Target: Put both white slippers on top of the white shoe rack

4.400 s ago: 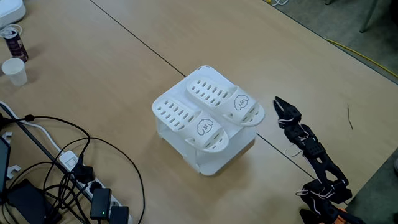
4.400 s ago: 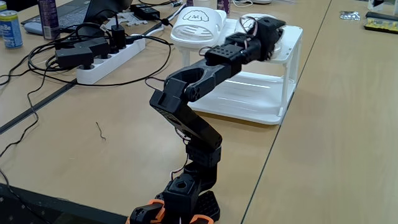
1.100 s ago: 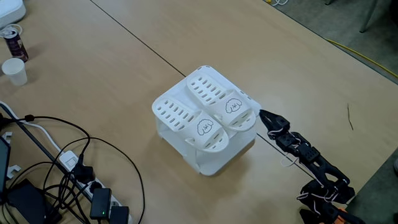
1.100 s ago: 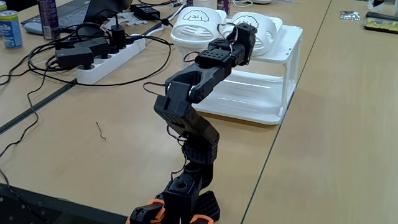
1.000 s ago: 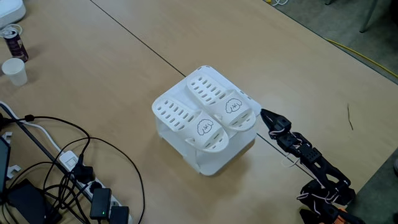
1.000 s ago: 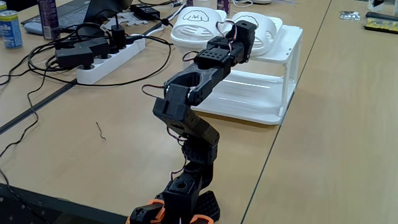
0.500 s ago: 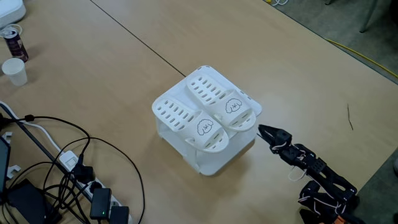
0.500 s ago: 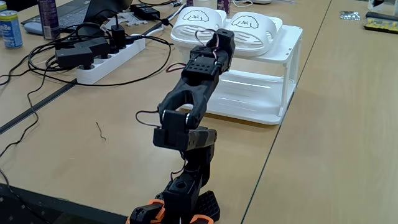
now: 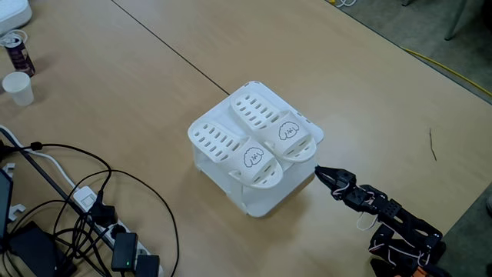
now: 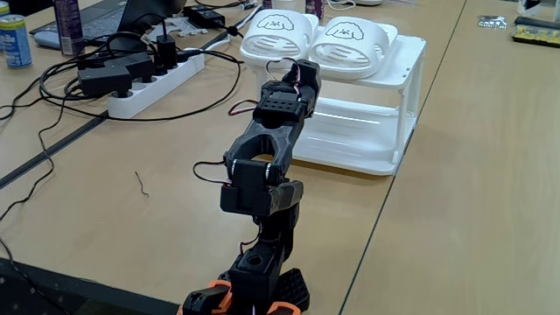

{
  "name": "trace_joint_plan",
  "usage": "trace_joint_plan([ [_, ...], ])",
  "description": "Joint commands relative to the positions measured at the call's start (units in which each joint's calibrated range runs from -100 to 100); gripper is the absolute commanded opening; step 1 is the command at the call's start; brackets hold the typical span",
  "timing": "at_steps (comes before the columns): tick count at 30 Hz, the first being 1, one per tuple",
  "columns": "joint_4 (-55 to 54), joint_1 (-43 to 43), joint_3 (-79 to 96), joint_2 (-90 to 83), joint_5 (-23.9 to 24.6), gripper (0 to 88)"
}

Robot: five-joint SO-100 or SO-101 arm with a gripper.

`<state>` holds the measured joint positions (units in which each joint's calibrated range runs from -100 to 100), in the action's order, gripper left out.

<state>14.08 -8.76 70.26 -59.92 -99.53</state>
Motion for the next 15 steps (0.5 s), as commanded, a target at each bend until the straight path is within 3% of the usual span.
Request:
trace_joint_plan([
  [1,-0.3,0.0,-1.3,0.5,-0.5,0.8],
  [15,-2.1,0.2,-9.2,11.2,-0.5,0.8],
])
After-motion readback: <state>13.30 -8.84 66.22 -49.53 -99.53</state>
